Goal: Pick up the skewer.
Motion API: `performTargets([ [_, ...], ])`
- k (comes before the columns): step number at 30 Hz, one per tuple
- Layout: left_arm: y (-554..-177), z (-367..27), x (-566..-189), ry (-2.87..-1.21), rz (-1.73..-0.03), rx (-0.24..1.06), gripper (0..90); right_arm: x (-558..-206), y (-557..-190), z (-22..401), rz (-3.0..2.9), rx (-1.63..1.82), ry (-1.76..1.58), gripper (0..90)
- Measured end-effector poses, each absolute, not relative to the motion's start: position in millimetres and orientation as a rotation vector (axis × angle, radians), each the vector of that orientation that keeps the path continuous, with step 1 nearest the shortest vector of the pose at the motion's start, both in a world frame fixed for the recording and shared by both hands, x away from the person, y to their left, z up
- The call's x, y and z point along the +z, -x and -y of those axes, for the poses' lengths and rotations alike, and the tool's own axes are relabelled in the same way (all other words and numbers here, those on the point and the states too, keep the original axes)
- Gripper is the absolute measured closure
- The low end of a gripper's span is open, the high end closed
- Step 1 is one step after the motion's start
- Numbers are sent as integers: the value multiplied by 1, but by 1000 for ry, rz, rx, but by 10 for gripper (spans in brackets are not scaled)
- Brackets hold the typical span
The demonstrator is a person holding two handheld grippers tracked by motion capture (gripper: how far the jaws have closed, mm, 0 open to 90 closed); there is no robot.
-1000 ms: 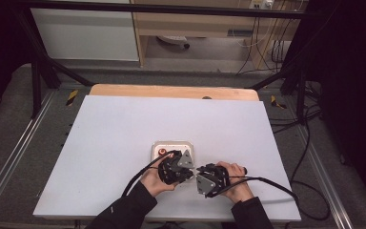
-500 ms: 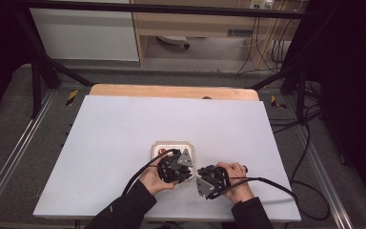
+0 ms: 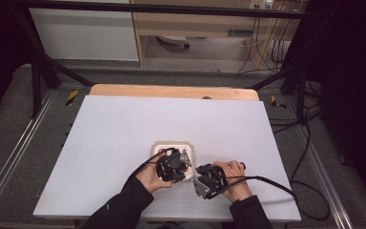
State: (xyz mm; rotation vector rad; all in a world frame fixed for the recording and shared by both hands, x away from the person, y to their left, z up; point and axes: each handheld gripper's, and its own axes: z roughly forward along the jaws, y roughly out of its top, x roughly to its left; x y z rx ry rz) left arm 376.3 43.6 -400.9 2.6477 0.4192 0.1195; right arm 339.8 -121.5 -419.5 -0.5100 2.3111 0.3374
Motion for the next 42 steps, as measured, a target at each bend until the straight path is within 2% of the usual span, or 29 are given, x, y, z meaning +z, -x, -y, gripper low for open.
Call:
performTargets([
  [11, -373, -41, -401, -2667, -418, 143, 884, -418, -338, 121, -2313, 342, 499, 868],
  [15, -373, -46, -402, -2654, -423, 159, 885, -415, -342, 124, -2356, 386, 398, 757],
  [21, -374, -62, -403, -2630, -460, 193, 884, -407, -348, 136, -2391, 591, 71, 511],
  [26, -375, -77, -401, -2600, -494, 202, 884, -404, -354, 153, -2385, 737, -197, 376],
  [36, -369, -117, -401, -2468, -615, 253, 883, -420, -360, 184, -2427, 942, -721, 205],
  [42, -360, -141, -406, -2360, -692, 299, 882, -423, -361, 187, -2472, 974, -874, 127],
])
